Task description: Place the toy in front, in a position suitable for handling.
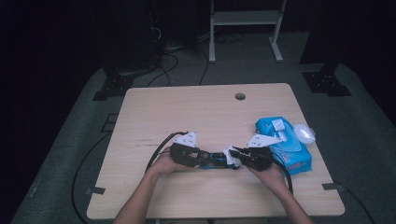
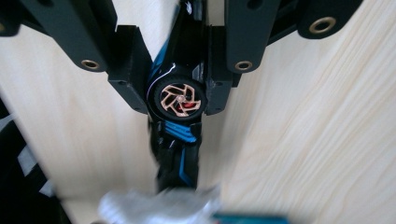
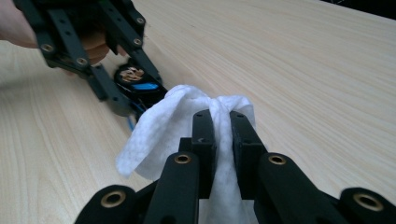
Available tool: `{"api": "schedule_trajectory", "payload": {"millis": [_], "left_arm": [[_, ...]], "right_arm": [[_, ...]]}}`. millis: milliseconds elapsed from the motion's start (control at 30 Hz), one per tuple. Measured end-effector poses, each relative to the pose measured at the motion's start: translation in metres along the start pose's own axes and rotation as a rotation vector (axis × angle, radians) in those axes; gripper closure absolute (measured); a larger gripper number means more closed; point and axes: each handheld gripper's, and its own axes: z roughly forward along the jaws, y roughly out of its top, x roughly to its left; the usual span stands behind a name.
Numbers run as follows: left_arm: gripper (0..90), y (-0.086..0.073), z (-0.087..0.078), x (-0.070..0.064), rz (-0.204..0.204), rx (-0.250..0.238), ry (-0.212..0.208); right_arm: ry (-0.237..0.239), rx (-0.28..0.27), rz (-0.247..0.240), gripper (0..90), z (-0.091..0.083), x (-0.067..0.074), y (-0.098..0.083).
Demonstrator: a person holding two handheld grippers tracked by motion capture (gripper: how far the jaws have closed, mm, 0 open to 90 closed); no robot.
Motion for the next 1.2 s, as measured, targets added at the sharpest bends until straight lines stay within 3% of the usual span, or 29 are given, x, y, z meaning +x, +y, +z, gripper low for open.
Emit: {"api": "schedule_trajectory", "payload": {"millis": [100, 233, 267, 400, 467, 500, 633, 900, 1200], "left_arm": [[62.6, -0.003, -0.001, 0.001, -0.019, -0.012, 0.005], [53.4, -0.002, -0.011, 0.001, -0.085, -0.087, -0.014], [50.0, -0.001, -0.014, 0.002, -0.12, -0.108, -0.02], [48.7, -0.003, -0.021, 0.007, -0.193, -0.158, 0.002], [49.0, -0.003, -0.022, 0.008, -0.21, -0.163, 0.005], [49.0, -0.005, -0.022, 0.01, -0.243, -0.158, 0.021], [48.4, -0.007, -0.018, 0.013, -0.291, -0.161, 0.011], [49.2, -0.011, -0.017, 0.01, -0.327, -0.182, 0.004], [50.2, -0.016, -0.017, 0.003, -0.324, -0.205, 0.005]], "right_arm": [[0.0, 0.003, -0.016, 82.0, 0.003, 0.003, 0.001], [-0.003, 0.007, -0.027, 82.0, 0.002, 0.005, 0.0], [-0.005, 0.008, -0.032, 82.0, 0.002, 0.005, 0.0], [-0.011, 0.003, -0.048, 81.9, 0.002, 0.007, 0.0], [-0.014, 0.001, -0.054, 81.9, 0.001, 0.008, -0.001], [-0.016, 0.0, -0.054, 81.9, 0.001, 0.008, -0.001], [-0.014, -0.006, -0.054, 81.9, 0.001, 0.007, -0.002], [-0.009, -0.013, -0.068, 81.9, 0.0, 0.01, -0.004], [-0.01, -0.022, -0.086, 81.9, -0.004, 0.016, -0.008]]}}
